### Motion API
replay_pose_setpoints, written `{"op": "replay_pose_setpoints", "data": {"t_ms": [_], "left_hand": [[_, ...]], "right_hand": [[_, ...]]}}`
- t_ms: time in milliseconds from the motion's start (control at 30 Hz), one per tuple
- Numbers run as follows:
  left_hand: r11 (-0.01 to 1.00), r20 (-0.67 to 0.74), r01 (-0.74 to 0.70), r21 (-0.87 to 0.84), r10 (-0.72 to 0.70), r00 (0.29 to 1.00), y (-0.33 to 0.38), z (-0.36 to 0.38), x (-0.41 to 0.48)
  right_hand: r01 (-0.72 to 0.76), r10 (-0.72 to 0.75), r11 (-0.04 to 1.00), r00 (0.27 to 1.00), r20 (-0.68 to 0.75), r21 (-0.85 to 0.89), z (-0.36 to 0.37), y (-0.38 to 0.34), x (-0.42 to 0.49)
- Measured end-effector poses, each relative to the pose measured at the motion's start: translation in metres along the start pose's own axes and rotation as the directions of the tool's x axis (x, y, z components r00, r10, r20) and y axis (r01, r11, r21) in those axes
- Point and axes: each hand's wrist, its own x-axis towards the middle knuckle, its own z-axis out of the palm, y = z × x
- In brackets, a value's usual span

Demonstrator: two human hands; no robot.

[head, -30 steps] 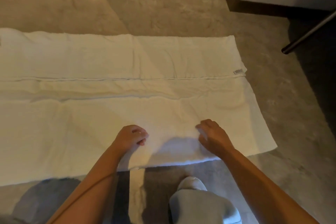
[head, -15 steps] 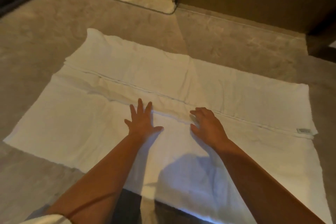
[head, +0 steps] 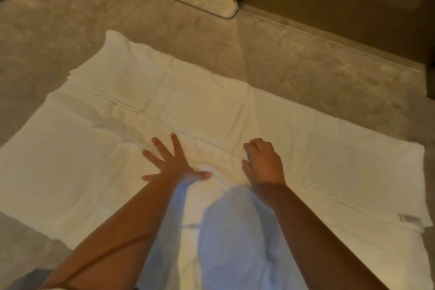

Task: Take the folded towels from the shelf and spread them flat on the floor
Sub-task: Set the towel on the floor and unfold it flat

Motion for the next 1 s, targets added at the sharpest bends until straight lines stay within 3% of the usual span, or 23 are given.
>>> {"op": "replay_pose_setpoints", "data": {"t_ms": [133,233,467,800,933,1000], "left_hand": [[0.992,0.085,0.072,0.101,-0.081,0.993,0.014,-0.013,0.005],[0.988,0.103,0.100,0.119,-0.112,0.988,0.023,-0.016,0.006],[0.989,0.131,0.096,0.114,-0.111,0.985,0.031,-0.029,-0.005],[0.983,0.168,0.087,0.163,-0.115,0.979,0.039,-0.039,-0.010],[0.984,0.233,0.038,0.175,-0.079,0.969,0.032,-0.064,0.002],[0.993,0.109,-0.018,0.115,0.005,0.994,0.029,-0.081,0.007]], "right_hand": [[0.015,-0.014,0.999,0.999,0.029,-0.036,0.000,0.006,0.012],[-0.018,0.017,0.996,1.000,0.008,0.089,-0.009,0.013,0.023],[0.014,-0.015,0.956,1.000,0.002,0.294,-0.042,0.020,0.030],[-0.026,0.022,0.938,1.000,0.017,0.347,-0.054,0.017,0.028],[-0.030,0.051,0.930,0.998,-0.048,0.366,-0.057,0.013,0.033],[-0.039,0.081,0.925,0.992,-0.095,0.377,-0.060,0.012,0.034]]}}
